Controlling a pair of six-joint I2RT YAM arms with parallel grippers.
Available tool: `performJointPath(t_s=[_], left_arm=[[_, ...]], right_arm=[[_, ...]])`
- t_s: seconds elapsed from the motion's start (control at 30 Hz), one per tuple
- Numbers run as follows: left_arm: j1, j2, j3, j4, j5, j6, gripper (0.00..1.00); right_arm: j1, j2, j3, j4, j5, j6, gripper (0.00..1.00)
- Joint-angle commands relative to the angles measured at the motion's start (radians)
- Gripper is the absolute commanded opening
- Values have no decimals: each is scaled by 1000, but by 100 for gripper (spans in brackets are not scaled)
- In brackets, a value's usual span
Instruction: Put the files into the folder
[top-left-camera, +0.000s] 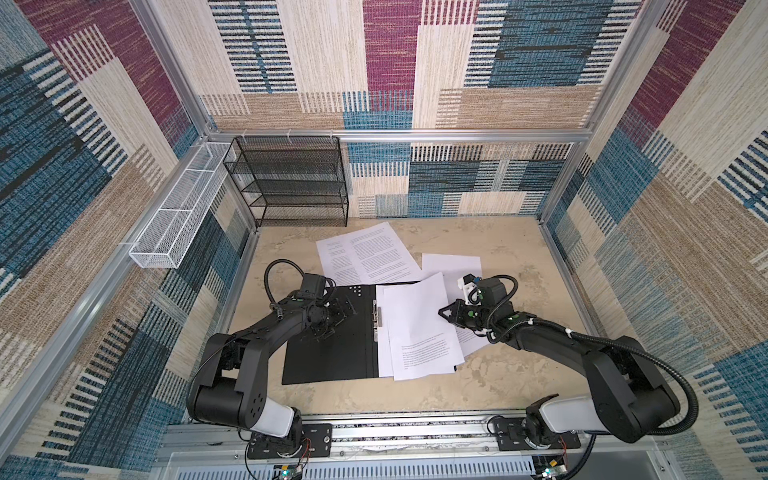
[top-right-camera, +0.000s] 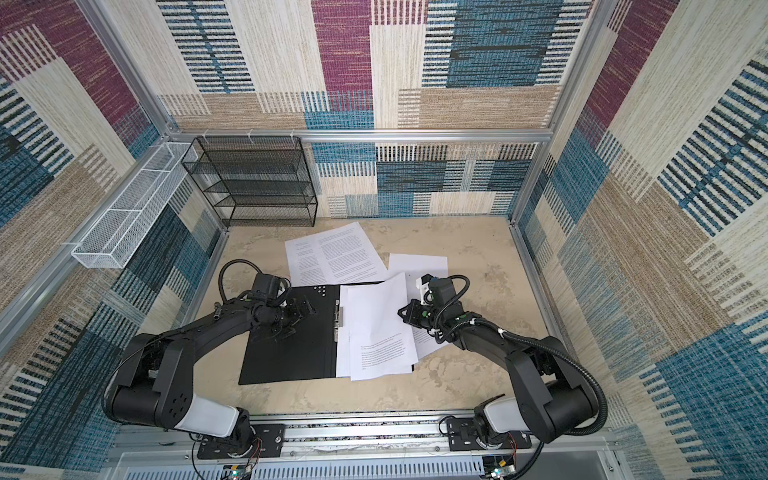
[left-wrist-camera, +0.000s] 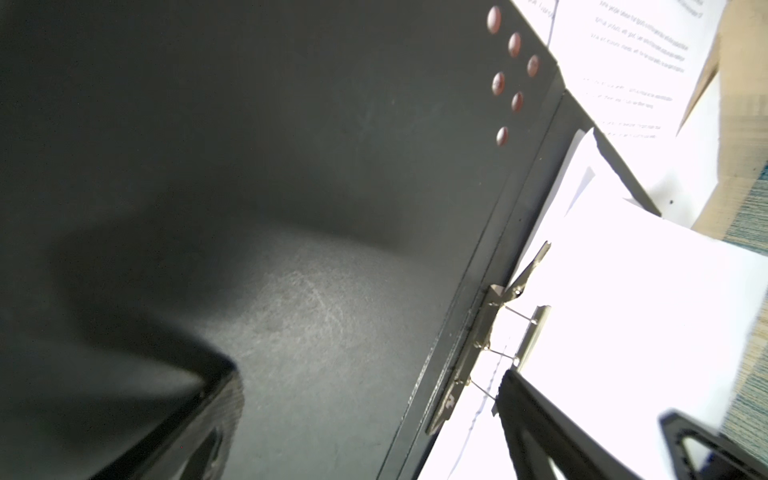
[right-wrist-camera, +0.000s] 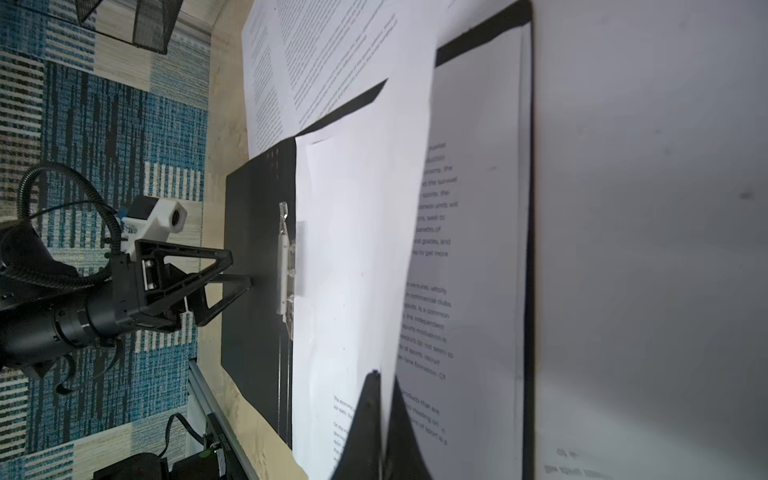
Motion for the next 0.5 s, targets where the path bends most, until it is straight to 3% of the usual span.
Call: performJointPath(t_s=[0.0,0.47], left_arm=[[2,51,-23,-112,-85,2,99],[8,50,-42,-115,-101,-14,99]], right_arm=[[4,23,-12,94,19,28,0],[26,1,-72,164,144,137,0]])
